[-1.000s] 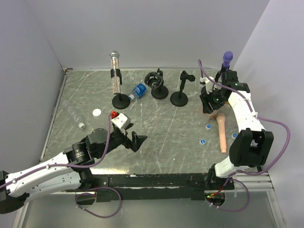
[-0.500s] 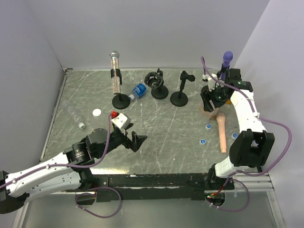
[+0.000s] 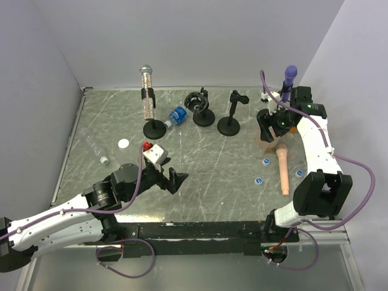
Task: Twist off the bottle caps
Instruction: Pick up the plastic bottle from the corner of the board.
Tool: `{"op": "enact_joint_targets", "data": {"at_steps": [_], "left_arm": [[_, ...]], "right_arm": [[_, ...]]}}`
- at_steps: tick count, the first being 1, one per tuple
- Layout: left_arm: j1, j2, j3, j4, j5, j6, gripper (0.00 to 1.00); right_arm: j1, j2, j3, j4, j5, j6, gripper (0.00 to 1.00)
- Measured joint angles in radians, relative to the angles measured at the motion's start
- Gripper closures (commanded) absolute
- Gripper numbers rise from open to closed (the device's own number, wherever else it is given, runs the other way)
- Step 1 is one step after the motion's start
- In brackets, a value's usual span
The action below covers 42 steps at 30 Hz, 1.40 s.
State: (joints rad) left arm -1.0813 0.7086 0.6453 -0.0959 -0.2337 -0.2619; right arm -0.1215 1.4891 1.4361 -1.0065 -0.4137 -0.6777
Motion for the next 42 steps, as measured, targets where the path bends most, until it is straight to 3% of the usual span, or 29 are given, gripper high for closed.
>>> {"op": "enact_joint_targets", "data": {"at_steps": [14, 22, 28, 35, 38, 42], "left_arm": [[0.023, 0.079, 0.088, -0.08, -0.024, -0.042, 0.04], [0.3, 0.26, 0.251, -0.177, 0.079, -0.1, 0.03], [0.37, 0.457, 0.431, -0.279, 0.144, -0.075, 0.03], [0.405, 0.698, 0.578, -0.339, 0.134, 0.014, 0.02], [0.427, 0.787, 0.603, -0.35, 0.113, 0.055, 0.01], [0.465, 0.887, 0.632, -0.353, 0.097, 0.12, 0.08]], "right_arm": [[-0.004, -0.119, 0.058, -0.029, -0.037, 0.007, 0.12], [-0.017, -0.378, 0.053, -0.025, -0.113, 0.025, 0.06], [-0.017, -0.525, 0.003, -0.022, -0.282, 0.027, 0.01], [-0.016, -0.605, -0.29, 0.049, -0.692, 0.036, 0.01], [-0.016, -0.593, -0.425, 0.091, -0.769, 0.042, 0.01], [-0.016, -0.557, -0.538, 0.143, -0.818, 0.028, 0.01]]}}
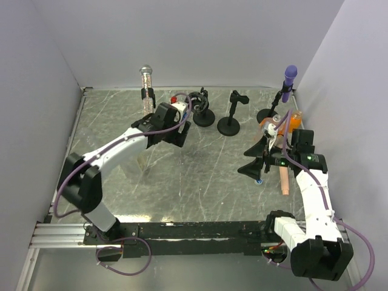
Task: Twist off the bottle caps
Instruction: Pick up the plastic bottle from the corner of the board.
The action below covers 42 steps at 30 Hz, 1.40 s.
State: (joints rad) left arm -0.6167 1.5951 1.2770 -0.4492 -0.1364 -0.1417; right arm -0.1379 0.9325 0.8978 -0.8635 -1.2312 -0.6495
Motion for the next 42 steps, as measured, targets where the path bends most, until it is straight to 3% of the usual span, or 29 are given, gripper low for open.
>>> {"op": "enact_joint_targets", "data": {"at_steps": [11, 16, 42], "left_arm": [[0.079, 0.324, 0.184, 0.009, -0.021, 0.239, 0.21], [0.104, 0.434, 0.281, 0.011, -0.041, 0.306, 0.22], [0.158, 0.615, 0.439, 0.027, -0.069, 0.393, 0.38]], "right_arm": [[0.0, 0.039, -0.054, 0.001, -0.1, -0.124, 0.01], [0.0, 0.034, -0.054, -0.005, -0.103, -0.141, 0.01], [0.0, 0.05, -0.054, -0.028, -0.106, -0.172, 0.01]]}}
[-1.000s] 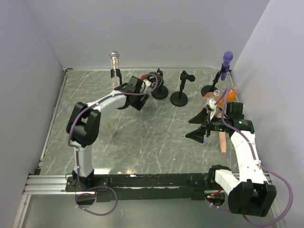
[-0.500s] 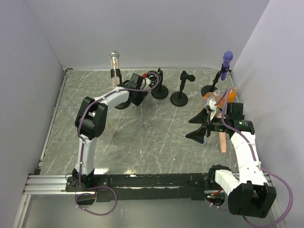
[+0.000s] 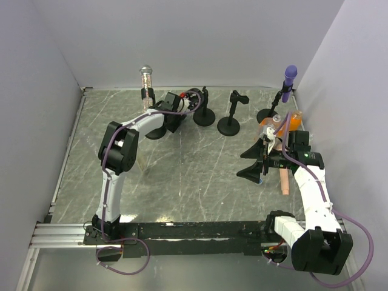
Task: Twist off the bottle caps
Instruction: Pick up the plastic bottle from the corner of the board, then pass from the left arm to the right
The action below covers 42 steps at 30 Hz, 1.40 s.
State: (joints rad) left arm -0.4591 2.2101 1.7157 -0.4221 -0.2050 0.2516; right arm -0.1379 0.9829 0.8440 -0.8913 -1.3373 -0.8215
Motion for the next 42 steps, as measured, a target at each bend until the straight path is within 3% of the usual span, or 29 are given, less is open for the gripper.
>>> {"op": "enact_joint_targets", "data": {"at_steps": [3, 6, 8, 11, 16, 24, 33, 38, 42], "left_arm": [[0.0, 0.011, 0.013, 0.003, 0.007, 0.002, 0.43], [0.0, 0.027, 0.027, 0.011, 0.016, 0.002, 0.62], [0.0, 0.03, 0.03, 0.013, 0.021, 0.002, 0.63], [0.0, 0.03, 0.029, 0.013, 0.025, 0.002, 0.76], [-0.001, 0.014, -0.009, 0.027, 0.027, -0.002, 0.84], [-0.06, -0.191, -0.278, 0.018, 0.023, -0.029, 0.88], [-0.162, -0.401, -0.444, -0.067, 0.009, -0.106, 0.91], [-0.248, -0.558, -0.556, -0.121, 0.008, -0.142, 0.92], [-0.346, -0.698, -0.644, -0.164, 0.033, -0.143, 0.92]], "right_arm": [[0.0, 0.005, 0.0, -0.008, 0.0, -0.006, 0.01], [0.0, 0.006, 0.0, -0.012, 0.0, -0.007, 0.01], [0.0, 0.007, 0.0, -0.013, 0.0, -0.008, 0.01], [0.0, 0.008, 0.0, -0.015, 0.0, -0.01, 0.01], [0.0, 0.008, 0.0, -0.019, 0.0, -0.016, 0.01], [0.0, 0.005, 0.0, -0.023, -0.001, -0.023, 0.01], [0.0, -0.012, 0.001, -0.062, -0.01, -0.065, 0.01], [0.0, -0.008, 0.015, -0.161, -0.01, -0.189, 0.01], [0.005, 0.035, 0.092, -0.323, 0.011, -0.406, 0.01]]}}
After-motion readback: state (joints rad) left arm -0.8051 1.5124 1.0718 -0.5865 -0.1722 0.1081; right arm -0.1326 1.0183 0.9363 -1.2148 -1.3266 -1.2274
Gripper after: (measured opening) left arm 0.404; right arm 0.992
